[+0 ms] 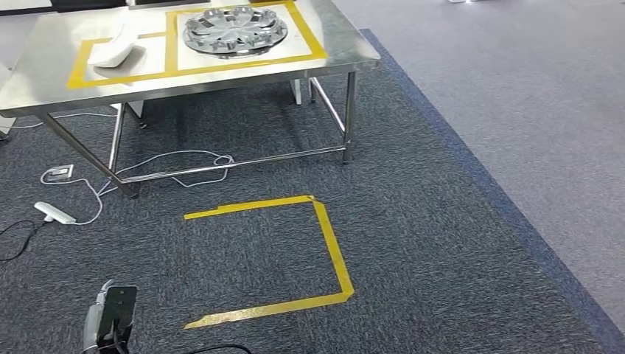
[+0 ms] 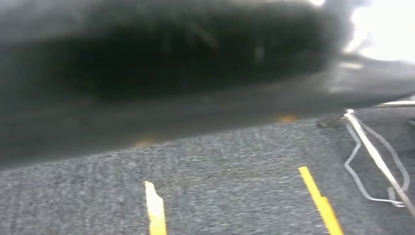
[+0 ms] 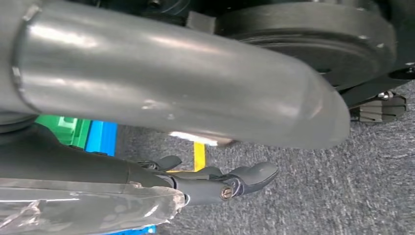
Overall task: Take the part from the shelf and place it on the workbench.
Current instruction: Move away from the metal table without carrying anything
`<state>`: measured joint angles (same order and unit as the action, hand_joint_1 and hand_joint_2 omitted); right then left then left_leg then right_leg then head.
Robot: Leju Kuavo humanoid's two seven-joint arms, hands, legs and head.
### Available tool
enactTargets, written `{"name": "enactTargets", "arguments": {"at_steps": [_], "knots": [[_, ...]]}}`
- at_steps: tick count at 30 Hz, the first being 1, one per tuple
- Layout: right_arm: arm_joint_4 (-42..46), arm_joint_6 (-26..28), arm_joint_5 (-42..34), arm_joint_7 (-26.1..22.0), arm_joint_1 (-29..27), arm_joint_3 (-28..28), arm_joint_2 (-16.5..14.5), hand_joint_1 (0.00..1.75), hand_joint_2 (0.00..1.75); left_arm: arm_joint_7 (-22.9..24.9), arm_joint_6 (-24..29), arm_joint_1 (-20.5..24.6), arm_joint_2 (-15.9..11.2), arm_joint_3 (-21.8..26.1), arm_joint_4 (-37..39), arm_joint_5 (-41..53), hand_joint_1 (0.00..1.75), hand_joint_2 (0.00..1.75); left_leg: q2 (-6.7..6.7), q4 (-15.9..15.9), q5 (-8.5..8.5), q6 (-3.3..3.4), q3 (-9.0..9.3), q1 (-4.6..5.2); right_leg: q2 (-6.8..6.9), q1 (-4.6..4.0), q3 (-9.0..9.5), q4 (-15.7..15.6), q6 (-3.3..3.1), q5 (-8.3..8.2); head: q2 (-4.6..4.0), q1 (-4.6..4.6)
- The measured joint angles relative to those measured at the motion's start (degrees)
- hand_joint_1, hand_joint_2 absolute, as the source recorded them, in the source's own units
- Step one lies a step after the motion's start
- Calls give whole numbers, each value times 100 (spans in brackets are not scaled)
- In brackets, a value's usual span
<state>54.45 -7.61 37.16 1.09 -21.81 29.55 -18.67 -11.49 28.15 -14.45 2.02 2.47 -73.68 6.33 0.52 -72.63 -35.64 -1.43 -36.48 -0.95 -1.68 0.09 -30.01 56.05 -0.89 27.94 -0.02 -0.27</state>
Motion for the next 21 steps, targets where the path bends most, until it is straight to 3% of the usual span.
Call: {"name": "enactTargets", "arguments": {"at_steps": [2,3,4,6,8,10,12,13,14,15,16,19,21], "knots": [[0,-4,2,0,1,5,0,0,0,11,-6,-2,11,49,51,21,0,0,-78,553,401,36,253,-2,-120,-7,4,23,5,1,0,-1],[0,-7,2,-1,8,6,0,0,0,11,-10,-1,16,71,70,27,0,0,-191,929,580,57,423,-4,-177,-17,-2,44,17,6,0,-1],[1,-8,2,-2,18,7,0,0,0,11,-13,1,22,92,83,31,0,0,-290,1242,684,72,559,-10,-236,-25,-23,70,37,11,0,-4],[1,-13,2,-6,28,7,0,0,0,15,-18,4,35,125,108,33,0,0,-393,1492,704,96,652,-7,-334,-26,-97,102,103,3,0,-5],[1,-15,3,-7,11,8,1,0,0,49,-36,11,56,136,125,31,0,0,-300,1529,720,148,649,-12,-367,-8,-166,114,178,-4,0,-1],[1,-16,15,-7,3,9,2,0,0,236,-140,16,84,171,169,4,0,0,-187,1566,754,221,647,-26,-170,-2,-293,347,234,174,0,-42],[1,-19,45,-9,27,19,2,0,0,443,-298,7,107,283,379,28,0,0,-51,1573,762,258,631,-20,62,13,-597,1007,280,576,0,-87],[-1,-24,66,-11,38,28,2,0,0,466,-375,6,116,366,589,70,0,0,27,1573,761,262,623,-15,101,25,-765,1378,303,754,0,-92],[-1,-27,90,-14,40,39,2,0,0,434,-447,14,131,464,857,135,0,0,106,1572,760,262,618,-12,119,35,-871,1631,323,842,0,-90],[-1,-29,112,-16,36,48,2,0,0,361,-506,40,146,569,1172,216,0,0,176,1572,758,260,616,-10,132,44,-877,1683,336,818,0,-91],[-1,-27,129,-20,29,55,2,0,0,259,-545,90,167,683,1524,317,0,0,235,1571,755,255,619,-11,154,51,-768,1514,342,693,0,-91],[-1,1,148,-39,35,84,2,0,0,-52,-497,340,216,1006,2707,801,0,0,358,1562,737,202,649,6,377,49,-132,377,307,241,0,-90],[-1,30,166,-49,51,97,2,0,0,-74,-399,540,231,1136,3507,1201,0,0,414,1556,730,130,675,26,438,31,19,66,249,177,0,-72]]}}
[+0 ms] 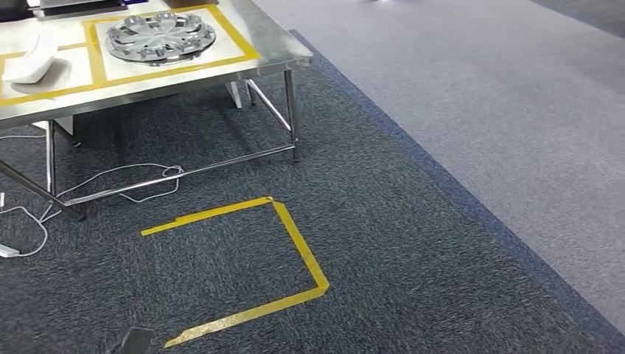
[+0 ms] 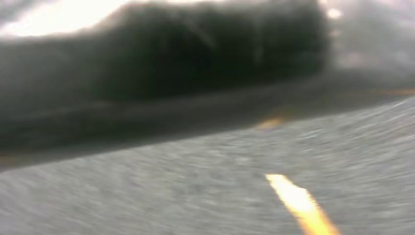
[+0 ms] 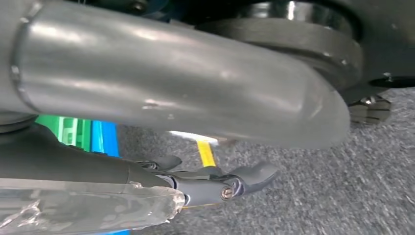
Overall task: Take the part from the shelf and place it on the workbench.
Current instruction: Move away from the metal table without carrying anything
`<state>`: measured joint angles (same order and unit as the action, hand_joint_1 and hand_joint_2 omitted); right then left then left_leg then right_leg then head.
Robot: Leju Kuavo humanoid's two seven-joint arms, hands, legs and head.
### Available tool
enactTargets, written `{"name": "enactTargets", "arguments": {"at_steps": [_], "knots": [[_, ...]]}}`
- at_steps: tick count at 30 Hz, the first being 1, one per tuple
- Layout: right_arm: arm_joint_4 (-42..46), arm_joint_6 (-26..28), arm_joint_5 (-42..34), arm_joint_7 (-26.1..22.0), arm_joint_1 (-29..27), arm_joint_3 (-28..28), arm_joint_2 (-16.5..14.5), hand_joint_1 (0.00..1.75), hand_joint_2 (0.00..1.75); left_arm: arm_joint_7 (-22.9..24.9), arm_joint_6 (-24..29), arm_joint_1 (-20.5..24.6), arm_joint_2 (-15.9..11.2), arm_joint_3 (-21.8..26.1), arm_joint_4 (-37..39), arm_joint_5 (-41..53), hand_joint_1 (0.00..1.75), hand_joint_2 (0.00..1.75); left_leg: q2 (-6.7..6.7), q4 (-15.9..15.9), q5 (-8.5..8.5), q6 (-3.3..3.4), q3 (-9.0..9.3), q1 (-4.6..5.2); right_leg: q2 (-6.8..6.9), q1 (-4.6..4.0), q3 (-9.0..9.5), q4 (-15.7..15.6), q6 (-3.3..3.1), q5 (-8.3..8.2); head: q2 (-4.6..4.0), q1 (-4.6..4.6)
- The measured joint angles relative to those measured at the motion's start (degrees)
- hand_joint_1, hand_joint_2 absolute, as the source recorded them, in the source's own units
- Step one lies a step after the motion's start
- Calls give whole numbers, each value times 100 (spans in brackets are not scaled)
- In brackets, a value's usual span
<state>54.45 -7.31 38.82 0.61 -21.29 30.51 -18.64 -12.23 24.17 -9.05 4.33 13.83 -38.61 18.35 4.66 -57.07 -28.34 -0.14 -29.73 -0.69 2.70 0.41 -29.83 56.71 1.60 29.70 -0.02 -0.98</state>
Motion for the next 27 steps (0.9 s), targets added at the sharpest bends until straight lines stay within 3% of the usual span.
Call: {"name": "enactTargets", "arguments": {"at_steps": [2,4,6,8,9,10,11,13,15,17,19,20,22,23,24,25,27], "knots": [[0,26,27,0,-4,22,0,0,0,105,122,177,7,32,674,408,0,0,29,4,-4,-78,23,-14,-86,-3,-6,-2,-70,-26,0,11],[1,48,42,22,-11,46,0,0,0,168,247,296,14,10,1176,725,0,0,-120,-154,-161,-144,-24,-36,-160,14,21,-31,-145,-72,0,27],[8,60,37,81,-14,56,0,0,0,160,348,366,23,-35,1562,947,0,0,-332,-745,-549,-169,-265,-44,-248,18,28,-44,-198,-111,0,50],[26,63,19,173,-32,54,0,0,0,148,411,411,25,-90,1832,1120,0,0,-400,-1432,-843,-165,-562,-43,-360,1,11,-42,-220,-127,0,54],[40,71,10,232,-51,49,0,0,0,149,433,436,24,-122,1930,1199,0,0,-410,-1564,-830,-157,-622,-41,-419,-7,9,-40,-223,-129,0,56],[56,88,2,300,-74,41,0,0,0,160,460,467,23,-159,2013,1283,0,0,-422,-1483,-702,-143,-585,-41,-479,-12,12,-35,-222,-131,0,55],[78,112,-4,371,-96,32,-1,0,0,182,494,499,22,-202,2088,1376,0,0,-457,-1203,-493,-121,-456,-40,-542,-15,18,-29,-219,-132,0,56],[140,166,-17,509,-128,-9,-2,0,0,269,579,563,21,-304,2215,1585,0,0,-657,-456,-133,-62,-117,-46,-657,-25,3,-3,-195,-130,0,53],[228,195,-25,624,-156,-71,-2,0,0,398,639,626,29,-443,2335,1803,0,0,-795,-62,-53,-24,48,-39,-758,-29,-50,18,-130,-130,0,51],[302,210,-34,722,-201,-112,-2,0,0,501,652,680,53,-582,2429,1957,0,0,-727,-4,-54,18,57,-26,-845,-12,-94,14,-42,-146,0,57],[358,232,-59,803,-258,-145,-1,0,0,558,648,717,73,-691,2491,2044,0,0,-622,52,0,93,61,-34,-739,2,-178,144,18,-53,0,41],[389,245,-73,836,-276,-168,-1,0,0,575,642,727,84,-739,2518,2081,0,0,-558,80,27,125,55,-43,-621,5,-286,366,40,97,0,19],[448,264,-119,890,-291,-216,0,0,0,606,623,731,92,-823,2575,2136,0,0,-419,87,42,151,30,-36,-398,16,-640,1097,88,522,0,-20],[470,275,-149,914,-300,-235,0,0,0,617,607,731,97,-858,2602,2157,0,0,-340,85,44,151,20,-33,-351,26,-796,1440,115,674,0,-21],[489,286,-186,940,-317,-253,0,0,0,625,589,732,98,-886,2624,2173,0,0,-265,84,44,149,16,-33,-324,38,-866,1619,138,717,0,-20],[510,300,-220,968,-343,-275,0,0,0,629,566,735,99,-911,2639,2189,0,0,-202,81,43,142,14,-35,-300,52,-827,1588,156,651,0,-20],[567,332,-275,1020,-404,-328,0,0,0,631,525,751,104,-961,2656,2225,0,0,-101,71,35,106,31,-39,-171,81,-424,921,175,310,0,-22]]}}
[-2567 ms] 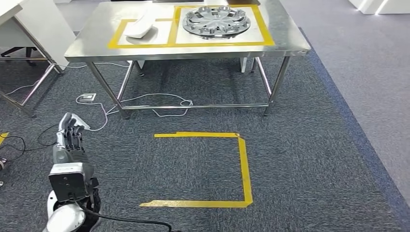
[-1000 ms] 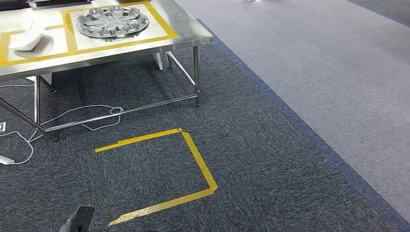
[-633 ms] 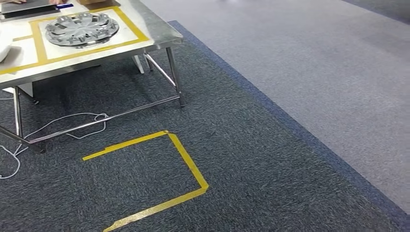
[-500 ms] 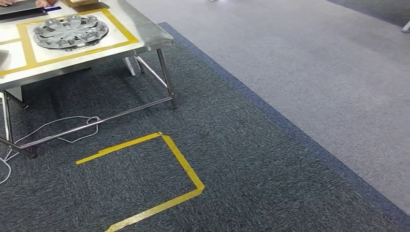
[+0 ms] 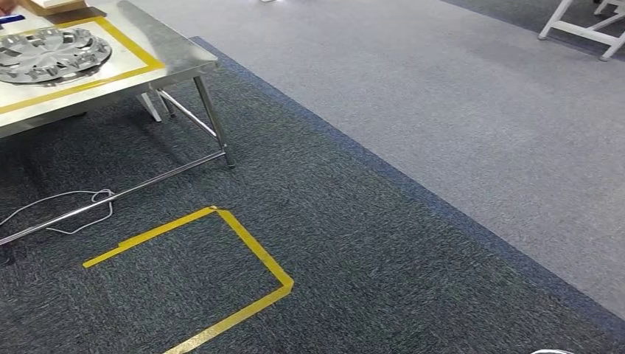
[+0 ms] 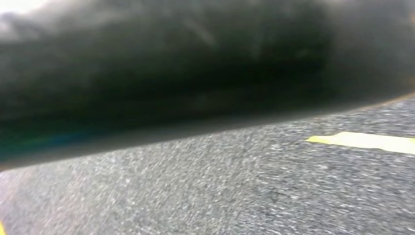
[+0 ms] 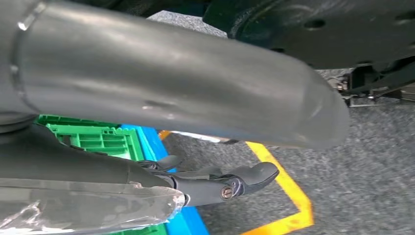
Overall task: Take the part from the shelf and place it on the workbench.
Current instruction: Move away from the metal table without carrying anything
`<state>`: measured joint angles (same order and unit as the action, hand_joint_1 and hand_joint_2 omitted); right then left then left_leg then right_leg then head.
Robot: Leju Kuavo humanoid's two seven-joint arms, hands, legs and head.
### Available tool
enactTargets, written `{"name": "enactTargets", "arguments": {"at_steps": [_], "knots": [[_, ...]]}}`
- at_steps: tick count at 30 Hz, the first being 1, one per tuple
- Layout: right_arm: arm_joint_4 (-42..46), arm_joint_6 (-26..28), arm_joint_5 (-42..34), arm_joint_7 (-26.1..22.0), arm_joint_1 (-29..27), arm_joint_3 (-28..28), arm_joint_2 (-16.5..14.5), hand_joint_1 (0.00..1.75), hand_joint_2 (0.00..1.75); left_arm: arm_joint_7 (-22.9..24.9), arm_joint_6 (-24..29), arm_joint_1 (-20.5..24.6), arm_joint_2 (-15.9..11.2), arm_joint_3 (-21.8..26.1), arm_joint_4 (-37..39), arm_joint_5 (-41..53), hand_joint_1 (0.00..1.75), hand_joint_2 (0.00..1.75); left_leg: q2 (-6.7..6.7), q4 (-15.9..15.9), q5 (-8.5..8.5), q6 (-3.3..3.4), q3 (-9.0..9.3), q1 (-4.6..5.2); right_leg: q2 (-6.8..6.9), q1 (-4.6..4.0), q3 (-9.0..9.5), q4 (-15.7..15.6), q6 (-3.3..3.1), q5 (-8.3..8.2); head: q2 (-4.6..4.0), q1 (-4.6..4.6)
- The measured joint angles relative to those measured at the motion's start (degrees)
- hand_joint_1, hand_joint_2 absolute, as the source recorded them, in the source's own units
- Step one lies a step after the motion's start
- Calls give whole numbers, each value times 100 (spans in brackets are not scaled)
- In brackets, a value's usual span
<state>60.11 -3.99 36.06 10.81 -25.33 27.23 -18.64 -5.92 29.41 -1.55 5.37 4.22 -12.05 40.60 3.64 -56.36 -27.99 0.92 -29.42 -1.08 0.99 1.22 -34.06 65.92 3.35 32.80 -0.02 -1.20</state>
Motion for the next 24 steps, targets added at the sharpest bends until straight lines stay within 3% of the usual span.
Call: {"name": "enactTargets", "arguments": {"at_steps": [2,3,5,7,8,10,11,12,13,14,15,16,17,19,21,22,24], "knots": [[61,18,-44,39,-30,-55,0,0,0,0,-17,10,4,-49,12,33,0,0,76,-31,-29,-79,20,24,217,7,397,-710,-27,-233,0,-6],[84,22,-67,55,-39,-80,0,0,0,0,-19,17,6,-68,16,46,0,0,111,-40,-42,-124,36,35,279,1,483,-875,-61,-266,0,3],[112,23,-105,86,-66,-121,0,0,0,-3,-19,35,17,-92,22,70,0,0,187,-32,-53,-204,75,24,208,-19,473,-902,-152,-273,0,28],[136,27,-130,107,-106,-153,-1,0,0,-14,-18,53,30,-112,22,84,0,0,83,-118,-158,-279,75,-5,120,-16,464,-910,-236,-303,0,41],[149,28,-138,110,-119,-165,-2,0,0,-20,-17,54,36,-123,24,84,0,0,-28,-297,-306,-302,11,-13,72,-12,463,-918,-276,-325,0,50],[172,28,-151,113,-126,-186,-2,0,0,-30,-14,40,45,-142,31,79,0,0,-245,-977,-728,-306,-279,-14,-33,-25,457,-919,-329,-353,0,67],[176,26,-152,114,-126,-196,-2,0,0,-34,-11,32,51,-147,34,65,0,0,-283,-1340,-885,-294,-441,-10,-97,-41,454,-917,-345,-363,0,67],[179,22,-146,116,-128,-203,-2,0,0,-39,-8,25,58,-150,37,49,0,0,-300,-1581,-936,-277,-552,-4,-168,-58,453,-915,-356,-369,0,69],[179,18,-132,119,-131,-206,-2,0,0,-42,-4,18,62,-151,38,31,0,0,-310,-1626,-861,-253,-580,4,-243,-74,457,-913,-362,-374,0,70],[179,14,-115,120,-134,-209,-2,0,0,-44,-1,15,66,-151,39,14,0,0,-328,-1449,-675,-221,-512,13,-316,-88,468,-912,-363,-375,0,70],[179,9,-95,120,-135,-212,-2,0,0,-45,2,11,68,-151,39,3,0,0,-383,-1119,-428,-179,-378,25,-385,-100,481,-912,-363,-375,0,71],[178,3,-81,119,-132,-221,-3,0,0,-46,6,8,61,-151,43,-7,0,0,-519,-761,-221,-121,-236,36,-446,-111,472,-907,-358,-372,0,66],[178,-2,-71,117,-124,-234,-4,0,0,-46,10,6,61,-151,47,-14,0,0,-646,-440,-94,-76,-115,43,-509,-114,459,-894,-344,-367,0,63],[178,-10,-57,113,-112,-265,-5,0,0,-45,15,4,61,-151,55,-24,0,0,-806,-150,-55,-27,-23,63,-619,-96,376,-873,-282,-375,0,61],[179,-17,-43,109,-126,-290,-4,0,0,-44,14,8,83,-151,55,-31,0,0,-709,-76,-46,-14,-10,66,-692,-70,314,-860,-208,-389,0,64],[179,-20,-36,108,-136,-298,-3,0,0,-43,15,10,92,-150,55,-32,0,0,-650,-40,-28,6,2,56,-641,-71,273,-812,-180,-356,0,58],[179,-22,-16,101,-127,-307,-2,0,0,-32,19,5,106,-149,62,-36,0,0,-493,19,-2,48,20,34,-390,-78,53,-366,-139,-82,0,27]]}}
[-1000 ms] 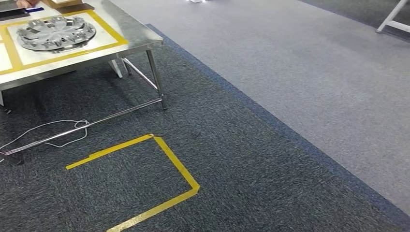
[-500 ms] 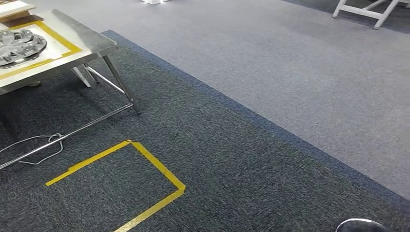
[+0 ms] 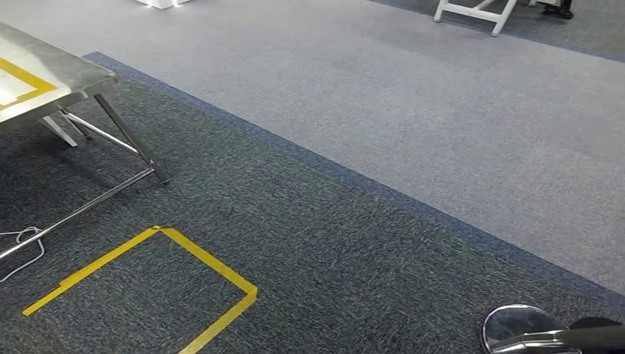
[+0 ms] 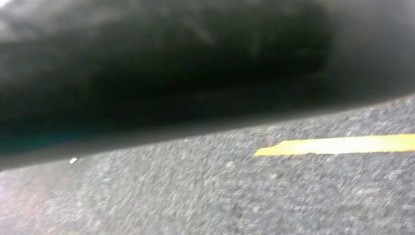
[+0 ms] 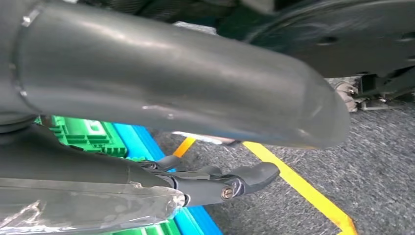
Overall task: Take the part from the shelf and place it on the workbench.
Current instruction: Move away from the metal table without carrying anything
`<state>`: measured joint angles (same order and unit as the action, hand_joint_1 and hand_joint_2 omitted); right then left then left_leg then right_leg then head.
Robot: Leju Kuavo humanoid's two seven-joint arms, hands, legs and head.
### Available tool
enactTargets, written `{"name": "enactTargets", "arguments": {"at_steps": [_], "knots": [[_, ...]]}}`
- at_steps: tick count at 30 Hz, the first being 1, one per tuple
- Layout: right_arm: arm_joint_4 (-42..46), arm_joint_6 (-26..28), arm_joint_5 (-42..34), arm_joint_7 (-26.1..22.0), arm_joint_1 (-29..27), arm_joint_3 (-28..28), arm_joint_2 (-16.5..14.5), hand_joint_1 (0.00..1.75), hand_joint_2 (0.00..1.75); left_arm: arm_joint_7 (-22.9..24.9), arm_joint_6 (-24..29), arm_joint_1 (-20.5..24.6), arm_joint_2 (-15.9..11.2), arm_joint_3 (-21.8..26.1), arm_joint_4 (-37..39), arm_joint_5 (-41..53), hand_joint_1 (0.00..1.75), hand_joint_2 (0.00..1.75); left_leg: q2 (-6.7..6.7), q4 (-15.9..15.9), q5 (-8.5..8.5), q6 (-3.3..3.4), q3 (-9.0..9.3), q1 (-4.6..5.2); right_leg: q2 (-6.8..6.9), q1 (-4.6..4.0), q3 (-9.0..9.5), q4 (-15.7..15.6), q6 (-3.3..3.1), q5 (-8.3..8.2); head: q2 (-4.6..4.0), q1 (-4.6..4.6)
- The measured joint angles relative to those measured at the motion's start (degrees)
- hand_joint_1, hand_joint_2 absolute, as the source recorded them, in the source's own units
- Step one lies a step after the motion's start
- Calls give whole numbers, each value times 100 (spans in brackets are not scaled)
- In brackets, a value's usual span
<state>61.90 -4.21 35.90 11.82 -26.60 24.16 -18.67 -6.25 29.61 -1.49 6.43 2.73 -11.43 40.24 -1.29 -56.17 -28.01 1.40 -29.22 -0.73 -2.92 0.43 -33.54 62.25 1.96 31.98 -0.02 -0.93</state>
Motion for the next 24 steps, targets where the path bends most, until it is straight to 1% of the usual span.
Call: {"name": "enactTargets", "arguments": {"at_steps": [1,2,3,4,5,6,7,8,9,10,12,13,14,15,16,17,18,19,20,21,22,23,24], "knots": [[-1,-1,11,-5,12,-3,0,0,0,8,2,-9,1,1,5,-8,0,0,78,3,-4,12,-2,6,125,1,-192,364,24,195,0,-11],[-2,-3,25,-15,23,-5,0,0,0,17,3,-18,3,1,13,-21,0,0,165,0,-10,18,-5,11,198,9,-392,751,47,370,0,-20],[-5,-6,40,-26,26,-7,0,0,0,24,6,-25,5,1,20,-36,0,0,245,-1,-17,15,-5,14,229,18,-524,1007,66,447,0,-19],[-10,-10,59,-41,26,-8,0,0,0,28,10,-28,9,2,26,-51,0,0,322,-3,-25,8,-4,16,251,26,-571,1092,82,425,0,-19],[-16,-14,82,-61,24,-9,0,0,0,31,15,-27,12,4,31,-65,0,0,391,-5,-34,0,3,16,278,33,-498,952,90,299,0,-20],[-22,-17,105,-78,23,-8,1,0,0,32,20,-25,17,7,34,-78,0,0,452,-7,-46,-14,16,15,333,38,-313,607,91,102,0,-20],[-26,-20,126,-93,29,-8,0,0,0,32,24,-25,23,10,37,-90,0,0,510,-11,-62,-35,37,19,448,37,-87,180,81,-70,0,-21],[-31,-22,145,-105,37,-13,0,0,0,32,26,-26,29,16,41,-100,0,0,559,-19,-82,-65,57,30,551,34,103,-181,59,-202,0,-17],[-34,-25,157,-114,45,-21,0,0,0,32,29,-25,34,23,45,-107,0,0,601,-25,-100,-99,77,40,621,25,233,-420,30,-273,0,-13],[-37,-27,165,-120,51,-31,0,0,0,32,31,-20,38,33,50,-110,0,0,641,-26,-112,-134,94,47,649,12,271,-510,-4,-281,0,-10],[-46,-30,170,-128,46,-43,0,0,0,32,35,-4,46,55,55,-115,0,0,702,-22,-128,-202,124,37,546,0,263,-507,-74,-298,0,-9],[-50,-29,181,-130,41,-43,0,0,0,32,35,0,50,63,55,-117,0,0,654,-52,-170,-238,128,23,497,6,268,-516,-110,-311,0,-7],[-56,-28,203,-137,41,-43,0,0,0,32,34,-1,53,71,56,-124,0,0,554,-160,-268,-269,96,11,445,14,281,-527,-147,-331,0,-2],[-61,-28,237,-151,50,-43,0,0,0,32,31,-7,55,80,60,-136,0,0,424,-387,-430,-292,4,1,388,23,294,-537,-179,-351,0,3],[-68,-28,280,-171,65,-42,0,0,0,32,25,-14,55,90,64,-150,0,0,290,-722,-626,-304,-141,-3,329,21,293,-538,-200,-364,0,8],[-79,-33,324,-197,83,-40,0,0,0,32,19,-23,55,100,70,-163,0,0,222,-1107,-811,-306,-320,-4,265,14,287,-537,-213,-372,0,8],[-98,-44,375,-231,102,-38,0,0,0,32,11,-29,56,108,77,-173,0,0,194,-1438,-923,-303,-484,-3,190,5,283,-536,-219,-375,0,7],[-123,-57,430,-270,119,-33,0,0,0,31,7,-34,60,113,82,-180,0,0,185,-1612,-922,-296,-585,-2,114,-3,283,-535,-221,-376,0,7],[-156,-74,499,-320,137,-21,0,0,0,28,3,-35,64,117,85,-191,0,0,174,-1575,-799,-280,-594,-2,32,-10,288,-534,-221,-377,0,5],[-191,-89,578,-374,159,-5,0,0,0,22,1,-34,69,122,87,-207,0,0,140,-1341,-585,-257,-513,-2,-51,-16,298,-533,-220,-377,0,6],[-223,-102,653,-422,183,16,0,0,0,13,-1,-35,73,131,87,-222,0,0,52,-984,-339,-228,-374,-2,-128,-18,307,-532,-218,-378,0,7],[-255,-113,719,-463,212,39,0,0,0,4,-2,-34,73,142,90,-236,0,0,-86,-628,-153,-195,-234,-4,-198,-30,302,-523,-207,-375,0,5],[-281,-123,771,-493,243,63,0,0,0,-6,-3,-31,73,152,92,-244,0,0,-201,-353,-56,-175,-126,-7,-263,-33,288,-509,-187,-376,0,5]]}}
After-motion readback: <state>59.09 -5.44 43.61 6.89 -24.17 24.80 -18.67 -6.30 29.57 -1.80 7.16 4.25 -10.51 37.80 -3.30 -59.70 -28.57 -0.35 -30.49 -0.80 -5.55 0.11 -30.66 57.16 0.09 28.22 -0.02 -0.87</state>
